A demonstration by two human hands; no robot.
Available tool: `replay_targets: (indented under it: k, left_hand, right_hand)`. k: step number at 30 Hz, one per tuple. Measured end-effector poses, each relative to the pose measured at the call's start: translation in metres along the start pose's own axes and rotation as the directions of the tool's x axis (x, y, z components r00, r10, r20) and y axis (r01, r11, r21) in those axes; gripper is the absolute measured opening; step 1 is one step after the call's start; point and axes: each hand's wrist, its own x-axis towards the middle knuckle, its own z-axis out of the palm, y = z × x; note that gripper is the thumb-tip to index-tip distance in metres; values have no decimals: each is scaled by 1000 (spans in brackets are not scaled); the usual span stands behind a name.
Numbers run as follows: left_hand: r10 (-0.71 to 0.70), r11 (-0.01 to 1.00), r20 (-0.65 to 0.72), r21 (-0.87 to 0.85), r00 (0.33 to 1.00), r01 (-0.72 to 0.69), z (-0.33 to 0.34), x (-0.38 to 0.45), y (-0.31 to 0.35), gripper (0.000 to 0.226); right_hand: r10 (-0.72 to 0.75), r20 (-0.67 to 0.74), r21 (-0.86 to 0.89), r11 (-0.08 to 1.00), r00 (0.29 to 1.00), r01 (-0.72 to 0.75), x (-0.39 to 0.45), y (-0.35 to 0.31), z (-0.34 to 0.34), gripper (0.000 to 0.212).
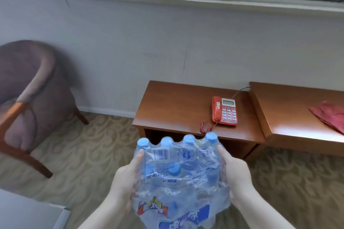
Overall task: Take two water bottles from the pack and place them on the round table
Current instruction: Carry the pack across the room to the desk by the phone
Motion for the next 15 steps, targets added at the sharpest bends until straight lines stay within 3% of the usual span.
replay_targets:
  k: [3,7,15]
  left_hand:
    - [-27,1000,-24,-3,999,26,17,43,12,78]
    - [-1,999,-66,47,998,4,44,103,50,91]
    - [30,975,-227,221,973,21,54,195,99,53]
  right_hand:
    - [-6,23,-32,999,1000,7,52,-14,9,51]
    - [-12,6,-27,1000,1000,12,109,-42,20,54]
    - [-39,50,-21,999,998,40,192,-103,71,34]
